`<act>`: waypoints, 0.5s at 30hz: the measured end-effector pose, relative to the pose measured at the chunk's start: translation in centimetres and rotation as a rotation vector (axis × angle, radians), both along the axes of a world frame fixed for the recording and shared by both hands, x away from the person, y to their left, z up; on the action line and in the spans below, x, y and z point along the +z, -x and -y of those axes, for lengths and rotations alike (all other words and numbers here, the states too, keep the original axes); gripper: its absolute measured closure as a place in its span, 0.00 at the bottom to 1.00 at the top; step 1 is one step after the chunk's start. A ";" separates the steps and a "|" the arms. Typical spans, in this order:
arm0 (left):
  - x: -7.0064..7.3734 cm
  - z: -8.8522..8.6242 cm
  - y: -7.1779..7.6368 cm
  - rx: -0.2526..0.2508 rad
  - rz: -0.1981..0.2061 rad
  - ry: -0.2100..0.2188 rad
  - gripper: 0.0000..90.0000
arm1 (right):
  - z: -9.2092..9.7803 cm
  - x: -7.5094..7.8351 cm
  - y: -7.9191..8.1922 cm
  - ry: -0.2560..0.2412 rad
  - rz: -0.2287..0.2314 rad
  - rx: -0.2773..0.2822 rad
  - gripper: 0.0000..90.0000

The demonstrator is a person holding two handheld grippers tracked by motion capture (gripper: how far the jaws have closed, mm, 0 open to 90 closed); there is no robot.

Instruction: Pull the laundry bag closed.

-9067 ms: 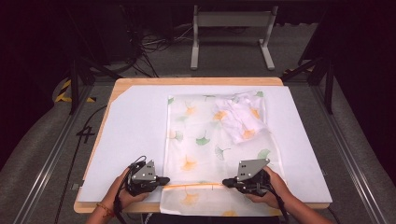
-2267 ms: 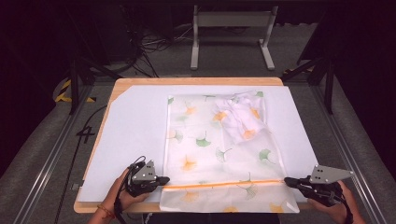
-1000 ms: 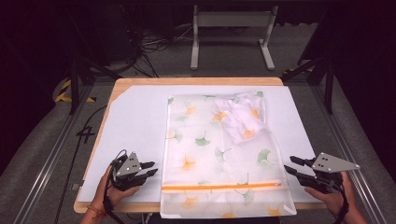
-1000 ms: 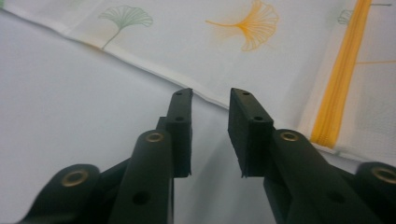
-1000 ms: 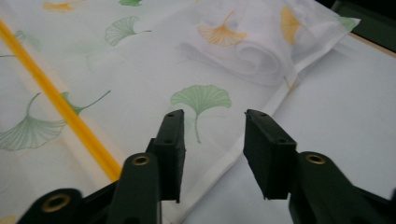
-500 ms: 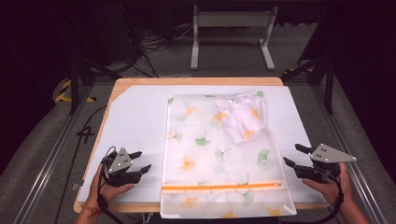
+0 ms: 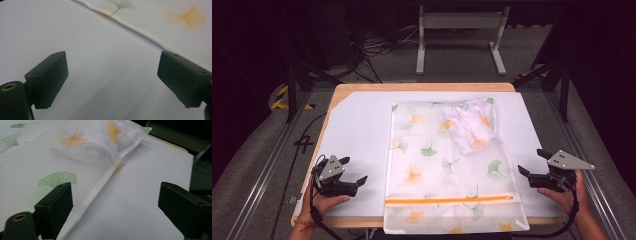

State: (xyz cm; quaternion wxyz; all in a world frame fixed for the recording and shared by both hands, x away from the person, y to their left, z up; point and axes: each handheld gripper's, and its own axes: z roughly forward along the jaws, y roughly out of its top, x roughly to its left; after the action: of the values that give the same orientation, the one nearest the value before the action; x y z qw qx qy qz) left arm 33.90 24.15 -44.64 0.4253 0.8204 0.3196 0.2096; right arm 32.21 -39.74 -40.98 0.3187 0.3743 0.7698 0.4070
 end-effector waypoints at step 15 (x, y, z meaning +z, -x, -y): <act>0.4 -0.1 0.8 0.005 0.049 0.031 0.07 | 1.6 -1.3 1.1 -0.025 0.019 -0.062 0.11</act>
State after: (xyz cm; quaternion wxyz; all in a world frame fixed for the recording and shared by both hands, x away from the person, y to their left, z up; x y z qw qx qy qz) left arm 33.13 24.22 -44.27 0.4449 0.8076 0.3145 0.2258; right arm 31.15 -41.38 -42.30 0.3339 0.3981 0.7497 0.4099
